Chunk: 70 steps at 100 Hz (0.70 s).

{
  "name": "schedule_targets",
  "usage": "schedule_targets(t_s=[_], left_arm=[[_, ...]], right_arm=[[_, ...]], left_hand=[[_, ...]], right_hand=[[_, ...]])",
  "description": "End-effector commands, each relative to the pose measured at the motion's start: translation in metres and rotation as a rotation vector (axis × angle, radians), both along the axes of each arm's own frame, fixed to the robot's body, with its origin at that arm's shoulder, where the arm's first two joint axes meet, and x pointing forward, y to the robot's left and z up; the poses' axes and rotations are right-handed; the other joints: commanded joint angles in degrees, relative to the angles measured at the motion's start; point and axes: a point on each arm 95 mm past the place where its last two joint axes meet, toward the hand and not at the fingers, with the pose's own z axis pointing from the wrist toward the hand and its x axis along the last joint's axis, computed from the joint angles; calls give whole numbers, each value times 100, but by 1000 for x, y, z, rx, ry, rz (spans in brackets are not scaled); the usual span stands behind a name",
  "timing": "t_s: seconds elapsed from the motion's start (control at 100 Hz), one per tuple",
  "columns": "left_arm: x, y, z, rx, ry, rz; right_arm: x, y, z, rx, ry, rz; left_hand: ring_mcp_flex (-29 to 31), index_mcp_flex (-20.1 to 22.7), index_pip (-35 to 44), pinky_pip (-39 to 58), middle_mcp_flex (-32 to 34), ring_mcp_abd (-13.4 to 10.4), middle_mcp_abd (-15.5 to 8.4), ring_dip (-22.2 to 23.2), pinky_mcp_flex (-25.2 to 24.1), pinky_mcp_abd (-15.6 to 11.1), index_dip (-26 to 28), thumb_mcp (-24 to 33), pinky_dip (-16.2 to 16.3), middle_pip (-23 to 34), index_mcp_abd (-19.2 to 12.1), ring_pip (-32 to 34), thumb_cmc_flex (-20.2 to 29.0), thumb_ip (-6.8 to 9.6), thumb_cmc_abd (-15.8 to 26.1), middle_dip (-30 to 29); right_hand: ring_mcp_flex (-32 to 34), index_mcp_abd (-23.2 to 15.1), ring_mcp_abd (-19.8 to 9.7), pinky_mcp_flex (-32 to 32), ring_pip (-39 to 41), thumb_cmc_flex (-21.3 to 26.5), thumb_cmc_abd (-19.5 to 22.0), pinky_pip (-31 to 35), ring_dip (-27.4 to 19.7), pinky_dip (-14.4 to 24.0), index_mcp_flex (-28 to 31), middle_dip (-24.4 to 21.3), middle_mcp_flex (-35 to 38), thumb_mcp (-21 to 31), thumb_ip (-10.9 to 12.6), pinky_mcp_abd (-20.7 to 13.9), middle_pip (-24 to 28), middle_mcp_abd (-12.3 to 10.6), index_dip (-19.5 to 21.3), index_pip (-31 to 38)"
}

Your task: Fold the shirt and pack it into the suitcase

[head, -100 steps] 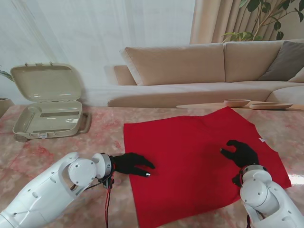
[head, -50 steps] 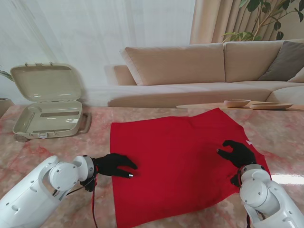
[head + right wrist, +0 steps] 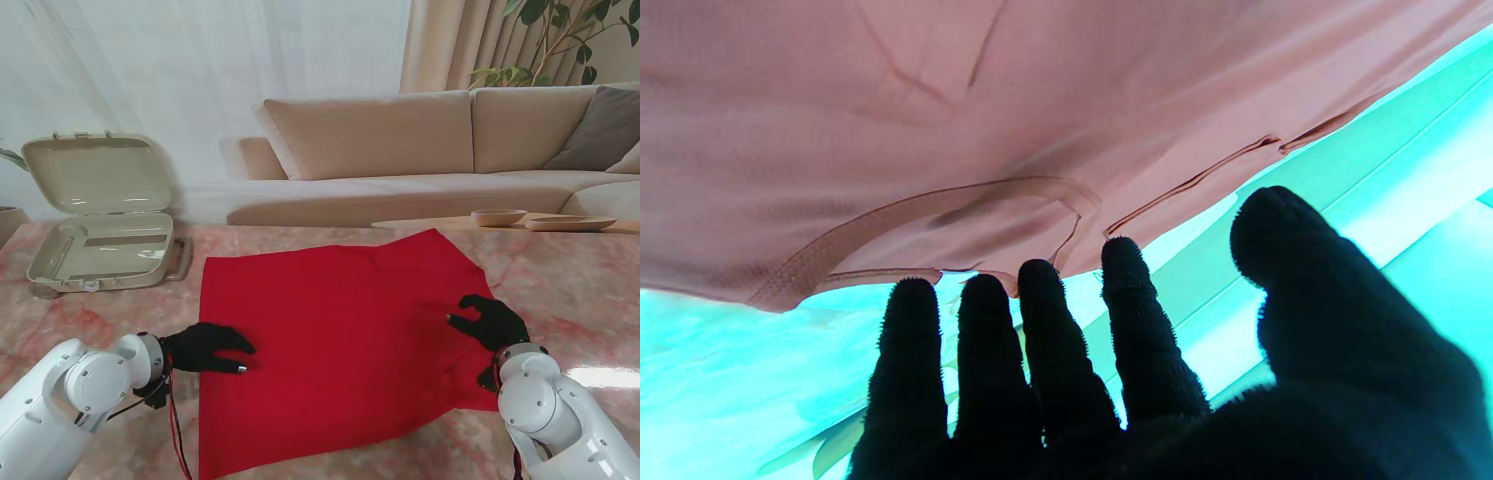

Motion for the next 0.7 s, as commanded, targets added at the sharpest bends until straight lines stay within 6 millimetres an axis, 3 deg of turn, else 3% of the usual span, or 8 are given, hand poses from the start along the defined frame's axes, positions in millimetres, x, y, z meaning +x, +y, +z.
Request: schedule_targets(t_s=[0.0, 0.38, 0.69], left_arm=[[-11, 16, -21, 36, 50, 32], [-8, 17, -21, -28, 5, 53], [-10, 9, 2, -99, -55, 22]], right_arm=[[-2, 2, -7, 11, 35, 6], [2, 2, -26, 18, 107, 1], [2, -5, -38, 18, 161, -17]], left_hand=[[152, 0, 9, 110, 251, 1041, 375, 95, 87, 671, 83, -220, 105, 290, -121, 269, -61, 61, 186, 107], [192, 105, 116, 196, 318, 1025, 368, 102, 120, 693, 104, -214, 101, 379, -144, 301, 24, 56, 99, 130], [192, 141, 176, 252, 340, 1028, 364, 90, 117, 743, 108, -217, 59, 390, -177, 308, 3, 51, 86, 121]], right_hand=[[-155, -45, -108, -42, -90, 8, 83, -170, -35, 159, -33, -117, -78, -125, -91, -76, -63, -22, 36, -58], [-130, -54, -100, -11, -72, -36, 35, -169, -31, 155, -1, -98, -46, -47, -66, -59, -52, -25, 45, -30], [-157, -10, -102, -21, -71, -30, 77, -168, -33, 158, -14, -84, -66, -1, -85, -70, -26, -8, 38, -41]])
